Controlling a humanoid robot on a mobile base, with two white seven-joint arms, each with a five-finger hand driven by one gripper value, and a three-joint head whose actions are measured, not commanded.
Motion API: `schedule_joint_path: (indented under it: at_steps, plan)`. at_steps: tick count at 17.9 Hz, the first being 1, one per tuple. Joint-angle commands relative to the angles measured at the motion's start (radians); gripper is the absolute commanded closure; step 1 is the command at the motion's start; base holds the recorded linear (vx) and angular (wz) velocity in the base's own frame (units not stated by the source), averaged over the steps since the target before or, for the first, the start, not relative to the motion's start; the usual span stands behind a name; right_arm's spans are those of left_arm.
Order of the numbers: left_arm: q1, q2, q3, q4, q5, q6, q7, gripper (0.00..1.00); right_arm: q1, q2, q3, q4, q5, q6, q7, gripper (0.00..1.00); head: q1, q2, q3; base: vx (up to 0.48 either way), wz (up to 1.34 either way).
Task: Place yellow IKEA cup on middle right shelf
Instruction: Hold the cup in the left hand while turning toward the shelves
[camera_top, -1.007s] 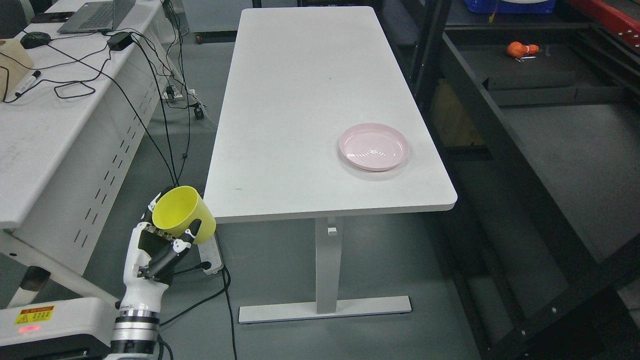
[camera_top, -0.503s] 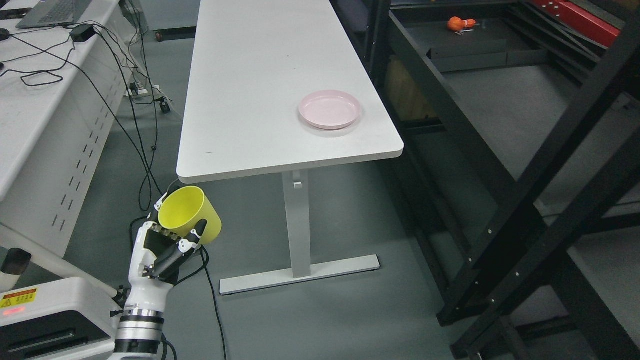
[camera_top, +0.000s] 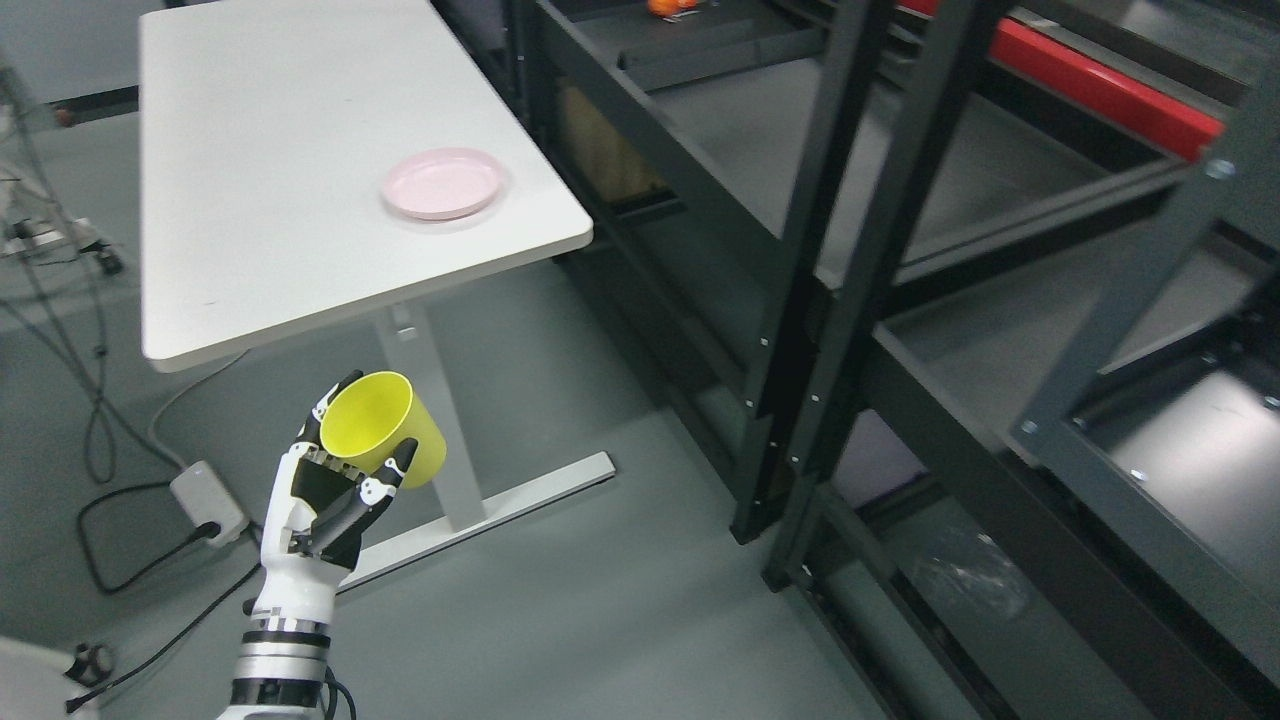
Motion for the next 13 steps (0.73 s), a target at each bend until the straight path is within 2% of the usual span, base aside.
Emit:
schedule_joint_path:
  at_steps: [1,6,13]
  plan:
    - [0.021,0.018,-0.003,-0.001,0.000,-0.003,0.000,0.99,0.014,-0.017,0.017,0.000,-0.025,0.001,-0.001,0.01,0.0000,0.000,0.000,-0.241,-0.75]
    - [0.021,0.018,-0.003,-0.001,0.000,-0.003,-0.002,0.99,0.014,-0.017,0.017,0.000,-0.025,0.001,-0.001,0.01,0.0000,0.000,0.000,-0.139,-0.92]
    - [0.021,0.018,-0.003,-0.001,0.000,-0.005,-0.002,0.99,0.014,-0.017,0.017,0.000,-0.025,0.001,-0.001,0.01,0.0000,0.000,0.000,-0.024,-0.80]
